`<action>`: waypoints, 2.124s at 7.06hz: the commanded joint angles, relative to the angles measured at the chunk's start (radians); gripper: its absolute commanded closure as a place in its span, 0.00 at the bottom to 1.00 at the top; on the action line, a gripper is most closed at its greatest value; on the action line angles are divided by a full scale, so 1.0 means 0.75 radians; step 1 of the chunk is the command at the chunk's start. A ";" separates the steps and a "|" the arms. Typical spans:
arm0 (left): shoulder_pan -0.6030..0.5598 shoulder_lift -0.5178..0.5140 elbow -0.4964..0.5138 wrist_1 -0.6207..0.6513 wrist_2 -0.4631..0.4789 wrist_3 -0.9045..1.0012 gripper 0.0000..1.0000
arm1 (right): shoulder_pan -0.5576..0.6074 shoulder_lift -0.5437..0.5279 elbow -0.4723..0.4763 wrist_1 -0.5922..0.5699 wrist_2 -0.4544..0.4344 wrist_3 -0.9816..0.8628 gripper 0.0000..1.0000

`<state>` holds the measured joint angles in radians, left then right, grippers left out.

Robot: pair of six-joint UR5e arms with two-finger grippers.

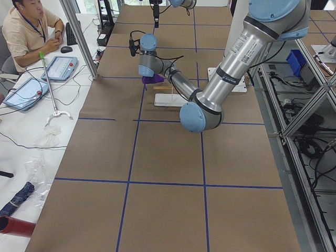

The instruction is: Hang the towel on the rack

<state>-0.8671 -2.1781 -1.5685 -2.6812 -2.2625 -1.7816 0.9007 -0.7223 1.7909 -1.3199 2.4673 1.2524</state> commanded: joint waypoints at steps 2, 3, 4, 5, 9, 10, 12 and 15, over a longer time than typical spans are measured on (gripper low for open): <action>0.048 0.067 -0.084 -0.135 -0.014 -0.005 1.00 | 0.053 -0.196 0.073 0.115 -0.036 0.003 0.00; 0.052 0.134 -0.170 -0.139 -0.069 0.001 1.00 | 0.061 -0.205 0.073 0.115 -0.038 0.003 0.00; 0.046 0.244 -0.250 -0.204 -0.161 0.005 1.00 | 0.065 -0.205 0.073 0.115 -0.062 0.009 0.00; 0.044 0.405 -0.271 -0.330 -0.210 0.009 1.00 | 0.089 -0.221 0.073 0.115 -0.070 0.028 0.00; -0.048 0.634 -0.077 -0.644 -0.209 0.060 1.00 | 0.181 -0.333 0.064 0.113 -0.074 0.024 0.00; -0.049 0.650 -0.038 -0.642 -0.197 0.147 1.00 | 0.202 -0.376 0.062 0.113 -0.097 0.014 0.00; -0.044 0.648 -0.001 -0.640 -0.188 0.156 0.97 | 0.204 -0.405 0.066 0.115 -0.115 0.005 0.00; -0.042 0.650 0.075 -0.638 -0.168 0.179 0.42 | 0.208 -0.436 0.071 0.115 -0.122 0.005 0.00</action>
<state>-0.8984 -1.6915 -1.5308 -3.1618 -2.3959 -1.6508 1.0549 -1.0397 1.8425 -1.2333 2.3791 1.2565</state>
